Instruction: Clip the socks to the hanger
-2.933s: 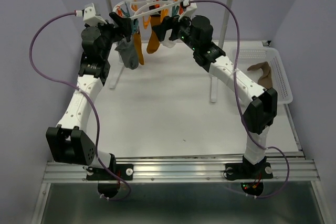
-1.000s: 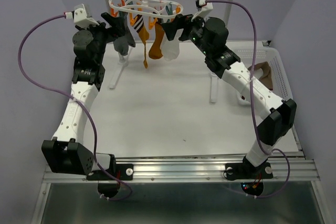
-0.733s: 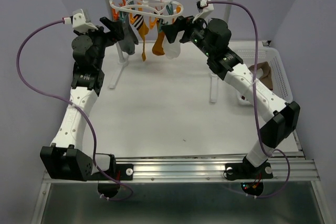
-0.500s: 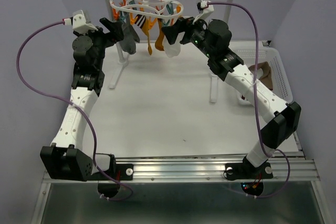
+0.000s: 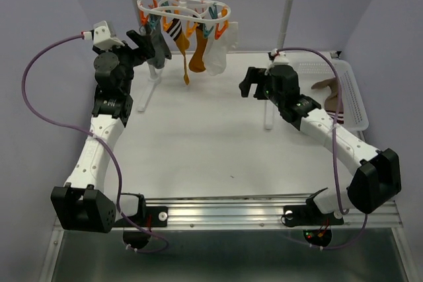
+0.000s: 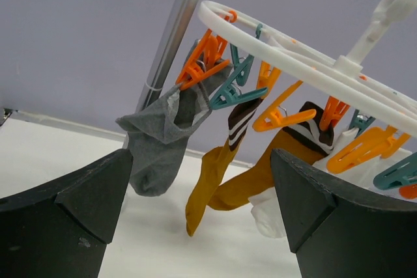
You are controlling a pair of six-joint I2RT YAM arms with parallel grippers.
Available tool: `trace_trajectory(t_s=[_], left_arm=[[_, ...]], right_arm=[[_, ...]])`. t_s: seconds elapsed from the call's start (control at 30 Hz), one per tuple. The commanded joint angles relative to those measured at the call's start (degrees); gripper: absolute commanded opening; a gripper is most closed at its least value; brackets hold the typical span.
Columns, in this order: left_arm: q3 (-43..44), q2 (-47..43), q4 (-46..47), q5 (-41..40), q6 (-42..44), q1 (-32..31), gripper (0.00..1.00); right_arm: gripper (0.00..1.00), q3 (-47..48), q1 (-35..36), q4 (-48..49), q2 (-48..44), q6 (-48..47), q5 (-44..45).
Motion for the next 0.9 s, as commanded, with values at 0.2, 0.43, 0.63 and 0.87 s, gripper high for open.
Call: trace_trajectory(t_s=[0.2, 0.43, 0.63, 0.87], left_arm=[[-1.56, -1.20, 4.37, 0.08, 1.76, 0.79, 0.99], [-2.18, -1.02, 3.93, -0.18, 1.67, 1.32, 0.99], [-2.62, -1.90, 3.84, -0.53, 1.93, 1.50, 0.99], [-2.62, -1.90, 4.11, -1.33, 1.76, 1.67, 0.99]], right_arm=[[1.00, -10.02, -15.15, -8.74, -4.59, 13.58, 9.98], [1.00, -7.41, -26.77, -9.53, 1.90, 13.60, 10.50], [1.00, 1.21, -31.94, -9.36, 10.16, 12.71, 17.81], [1.00, 18.87, -33.27, -9.44, 26.68, 9.37, 24.06]])
